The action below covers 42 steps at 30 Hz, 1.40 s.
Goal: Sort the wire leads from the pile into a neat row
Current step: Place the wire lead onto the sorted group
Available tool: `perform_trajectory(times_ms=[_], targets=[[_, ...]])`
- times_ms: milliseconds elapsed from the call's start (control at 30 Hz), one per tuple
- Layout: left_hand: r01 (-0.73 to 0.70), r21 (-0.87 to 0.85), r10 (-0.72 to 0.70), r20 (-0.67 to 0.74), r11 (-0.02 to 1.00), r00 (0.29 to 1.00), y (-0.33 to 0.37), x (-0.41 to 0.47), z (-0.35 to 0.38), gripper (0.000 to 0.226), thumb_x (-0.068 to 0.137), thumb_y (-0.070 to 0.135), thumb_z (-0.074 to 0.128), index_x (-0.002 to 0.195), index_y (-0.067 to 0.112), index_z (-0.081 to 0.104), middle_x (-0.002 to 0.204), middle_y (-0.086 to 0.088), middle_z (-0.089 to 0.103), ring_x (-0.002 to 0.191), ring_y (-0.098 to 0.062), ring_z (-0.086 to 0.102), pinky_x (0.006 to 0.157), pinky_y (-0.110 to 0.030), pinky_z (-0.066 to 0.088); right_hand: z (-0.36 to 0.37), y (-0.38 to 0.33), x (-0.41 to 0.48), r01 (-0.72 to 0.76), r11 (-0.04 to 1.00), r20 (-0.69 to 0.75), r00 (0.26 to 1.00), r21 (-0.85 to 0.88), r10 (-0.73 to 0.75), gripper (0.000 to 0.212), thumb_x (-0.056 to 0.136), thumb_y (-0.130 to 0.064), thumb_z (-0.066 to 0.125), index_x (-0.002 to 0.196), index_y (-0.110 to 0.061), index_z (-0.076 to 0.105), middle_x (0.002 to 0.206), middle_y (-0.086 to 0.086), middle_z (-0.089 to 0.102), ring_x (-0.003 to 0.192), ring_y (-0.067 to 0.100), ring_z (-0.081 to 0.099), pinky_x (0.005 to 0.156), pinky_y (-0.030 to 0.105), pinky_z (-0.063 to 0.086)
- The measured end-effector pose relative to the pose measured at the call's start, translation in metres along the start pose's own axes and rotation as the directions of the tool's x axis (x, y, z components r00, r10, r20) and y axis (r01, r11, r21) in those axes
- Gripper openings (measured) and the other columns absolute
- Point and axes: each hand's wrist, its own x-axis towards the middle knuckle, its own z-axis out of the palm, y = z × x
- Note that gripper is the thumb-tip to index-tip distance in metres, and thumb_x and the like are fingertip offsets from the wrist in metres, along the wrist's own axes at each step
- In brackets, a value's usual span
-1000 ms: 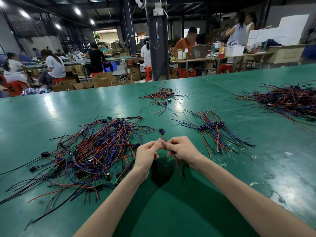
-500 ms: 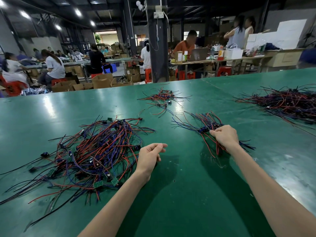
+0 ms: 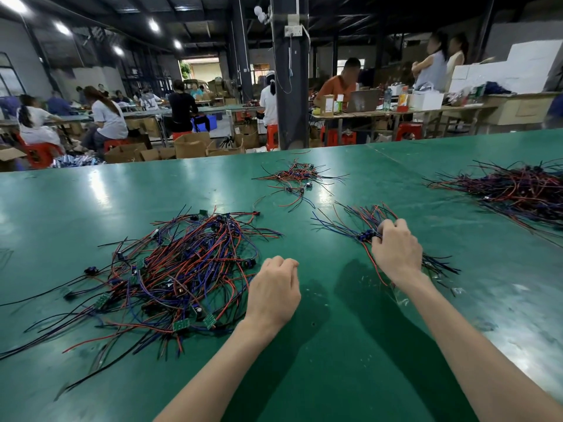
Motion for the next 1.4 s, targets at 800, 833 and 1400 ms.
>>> perform_trajectory(times_ms=[800, 833, 1400], targets=[[0.22, 0.487, -0.271, 0.036, 0.845, 0.962, -0.057, 0.02, -0.018, 0.026, 0.097, 0.037, 0.047, 0.115, 0.019, 0.05, 0.122, -0.004, 0.05, 0.116, -0.023, 0.039, 0.095, -0.037, 0.032, 0.022, -0.048, -0.045, 0.345, 0.895, 0.162, 0.902, 0.281, -0.399, 0.015, 0.092, -0.018, 0.053, 0.097, -0.012, 0.066, 0.096, 0.003, 0.062, 0.088, 0.024, 0.058, 0.071, 0.031, 0.043], [0.213, 0.483, -0.266, 0.043, 0.849, 0.963, -0.058, 0.02, -0.017, 0.026, 0.097, 0.035, 0.047, 0.115, 0.017, 0.048, 0.122, -0.003, 0.05, 0.116, -0.023, 0.04, 0.095, -0.037, 0.032, 0.022, -0.049, -0.045, 0.334, 0.893, 0.172, 0.902, 0.301, -0.395, 0.014, 0.091, -0.017, 0.054, 0.096, -0.013, 0.066, 0.095, 0.003, 0.063, 0.088, 0.024, 0.058, 0.073, 0.032, 0.045], [-0.17, -0.314, 0.151, -0.086, 0.934, 0.985, -0.006, 0.013, -0.023, 0.016, 0.084, 0.015, 0.071, 0.097, 0.008, 0.064, 0.091, 0.001, 0.063, 0.08, -0.01, 0.057, 0.074, -0.023, 0.047, 0.003, -0.068, -0.051, -0.544, 0.202, 0.579, 0.733, 0.814, -0.357, 0.012, 0.089, -0.012, 0.062, 0.082, -0.006, 0.069, 0.064, 0.002, 0.061, 0.045, 0.007, 0.04, 0.043, 0.016, 0.029]])
